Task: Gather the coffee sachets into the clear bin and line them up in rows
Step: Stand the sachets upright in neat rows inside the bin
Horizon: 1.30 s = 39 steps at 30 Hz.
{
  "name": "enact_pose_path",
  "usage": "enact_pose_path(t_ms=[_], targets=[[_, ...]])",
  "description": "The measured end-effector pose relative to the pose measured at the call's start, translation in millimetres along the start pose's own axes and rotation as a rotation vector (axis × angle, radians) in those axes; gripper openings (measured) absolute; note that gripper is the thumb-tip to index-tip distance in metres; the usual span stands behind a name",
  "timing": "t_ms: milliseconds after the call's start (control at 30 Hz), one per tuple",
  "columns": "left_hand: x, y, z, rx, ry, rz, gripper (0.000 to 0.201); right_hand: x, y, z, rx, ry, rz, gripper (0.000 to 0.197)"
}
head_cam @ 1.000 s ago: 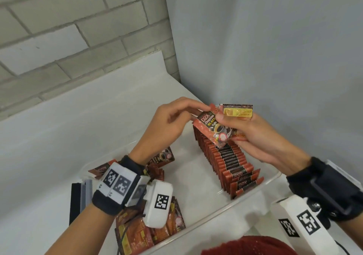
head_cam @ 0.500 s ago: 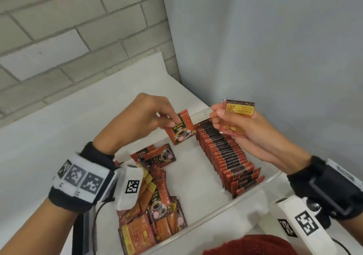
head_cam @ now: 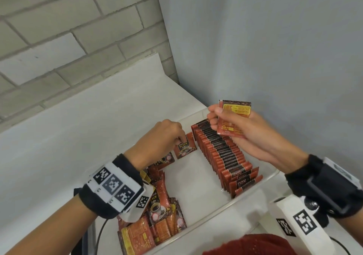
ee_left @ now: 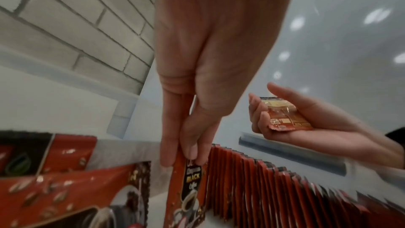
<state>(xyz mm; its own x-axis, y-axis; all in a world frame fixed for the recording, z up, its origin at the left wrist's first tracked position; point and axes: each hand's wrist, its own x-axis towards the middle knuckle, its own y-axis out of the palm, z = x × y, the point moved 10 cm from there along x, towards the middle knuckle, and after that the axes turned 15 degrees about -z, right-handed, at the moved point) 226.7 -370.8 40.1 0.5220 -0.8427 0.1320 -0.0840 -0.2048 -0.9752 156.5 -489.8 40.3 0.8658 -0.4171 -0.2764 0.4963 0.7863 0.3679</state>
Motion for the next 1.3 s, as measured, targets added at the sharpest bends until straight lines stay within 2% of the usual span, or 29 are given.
enact_pose_path(t_ms=[267,400,567,767,967,1067,1200,1300], targets=[[-1.2,-0.8,0.0,0.203,0.066,-0.042,0.029,0.3,1.1,-0.6,-0.005,0.007,0.0,0.035],[-1.2,1.5,-4.7,0.358,0.092,-0.01,0.028,-0.6,1.3,-0.5,0.001,0.007,0.009,0.034],[-2.2,1.0,-22.8,0.414,0.144,0.046,0.029,-0.8,1.8,-1.0,-0.002,0.01,0.01,0.034],[-6.5,-5.4,-30.4,0.443,0.13,0.06,0.032,-1.3,2.8,0.2,0.011,0.017,0.014,0.036],[-8.2,-8.8,-31.4,0.349,0.18,-0.032,0.025,-2.1,6.2,-4.6,0.086,0.1,0.032,0.029],[-4.4,-15.2,-27.9,0.201,0.163,-0.099,0.025,-4.4,6.4,-8.9,0.123,0.172,0.041,0.029],[5.8,-41.4,-17.6,-0.154,-0.004,-0.232,0.021,-5.7,7.5,-7.1,0.1,0.13,0.053,0.028],[6.9,-44.7,-8.4,-0.363,-0.182,-0.197,0.03,-5.4,11.4,6.6,0.042,-0.052,0.1,0.021]])
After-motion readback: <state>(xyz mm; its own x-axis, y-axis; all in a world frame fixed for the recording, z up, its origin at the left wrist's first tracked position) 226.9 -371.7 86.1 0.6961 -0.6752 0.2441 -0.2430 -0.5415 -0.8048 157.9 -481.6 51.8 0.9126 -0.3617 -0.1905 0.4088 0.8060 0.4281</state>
